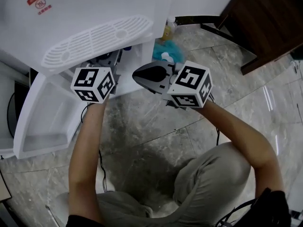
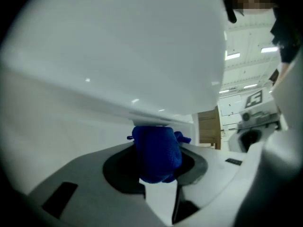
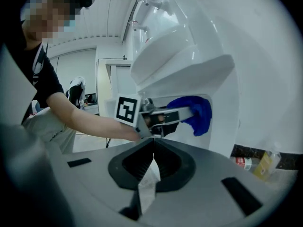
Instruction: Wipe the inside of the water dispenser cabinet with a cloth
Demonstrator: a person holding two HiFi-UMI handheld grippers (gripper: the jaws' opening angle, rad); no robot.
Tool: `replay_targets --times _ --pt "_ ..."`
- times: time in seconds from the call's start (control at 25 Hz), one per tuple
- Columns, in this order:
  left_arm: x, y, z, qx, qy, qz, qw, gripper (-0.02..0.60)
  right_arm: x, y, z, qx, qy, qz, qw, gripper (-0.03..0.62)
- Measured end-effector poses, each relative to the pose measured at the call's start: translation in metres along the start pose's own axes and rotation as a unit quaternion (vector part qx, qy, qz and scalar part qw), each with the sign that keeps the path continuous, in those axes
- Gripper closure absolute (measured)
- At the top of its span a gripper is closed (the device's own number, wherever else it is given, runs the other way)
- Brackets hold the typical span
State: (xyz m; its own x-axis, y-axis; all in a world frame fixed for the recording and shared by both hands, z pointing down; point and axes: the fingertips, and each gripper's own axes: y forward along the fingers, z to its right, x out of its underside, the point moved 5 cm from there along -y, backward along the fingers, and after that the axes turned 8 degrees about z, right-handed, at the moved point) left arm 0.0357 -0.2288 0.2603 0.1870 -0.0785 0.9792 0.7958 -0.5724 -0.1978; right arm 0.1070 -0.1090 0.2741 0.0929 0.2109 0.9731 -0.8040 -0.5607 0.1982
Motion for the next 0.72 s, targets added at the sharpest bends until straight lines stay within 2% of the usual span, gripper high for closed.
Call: replay_targets --times 0.08,0.16,0.28,0.4,0.48,0.64,0.72 --pt "-0.005 -0.025 0.009 0.046 -0.007 -0.024 0.9986 0.448 -0.004 0.007 -0.002 -0.008 0.006 0.002 1.000 0.595" --pt "-0.010 -0.049 0.017 0.084 0.002 -0.055 0.9950 0.448 -0.007 0.012 -0.004 -0.012 0.014 0.008 1.000 0.595" --pt "-0.024 -0.078 0.019 0.119 0.022 -0.087 0.9888 0.448 -0.017 0.019 -0.006 -0.016 0.012 0.018 1.000 0.595" --pt "-0.035 -0.110 0.027 0.154 0.073 -0.109 0.9793 0.448 -0.025 0.025 -0.014 -0.023 0.009 0.018 1.000 0.595" --pt "-0.032 -0.133 0.036 0.167 0.108 -0.120 0.9727 0.448 -0.027 0.029 -0.025 -0.034 0.014 0.014 0.999 0.595" --pt "-0.016 -0.152 0.037 0.165 0.140 -0.132 0.9673 0.448 -0.039 0.036 -0.044 -0.039 0.022 0.006 0.999 0.595" --pt "-0.013 -0.151 0.034 0.159 0.157 -0.132 0.9658 0.448 -0.042 0.039 -0.049 -0.034 0.051 0.001 0.998 0.594"
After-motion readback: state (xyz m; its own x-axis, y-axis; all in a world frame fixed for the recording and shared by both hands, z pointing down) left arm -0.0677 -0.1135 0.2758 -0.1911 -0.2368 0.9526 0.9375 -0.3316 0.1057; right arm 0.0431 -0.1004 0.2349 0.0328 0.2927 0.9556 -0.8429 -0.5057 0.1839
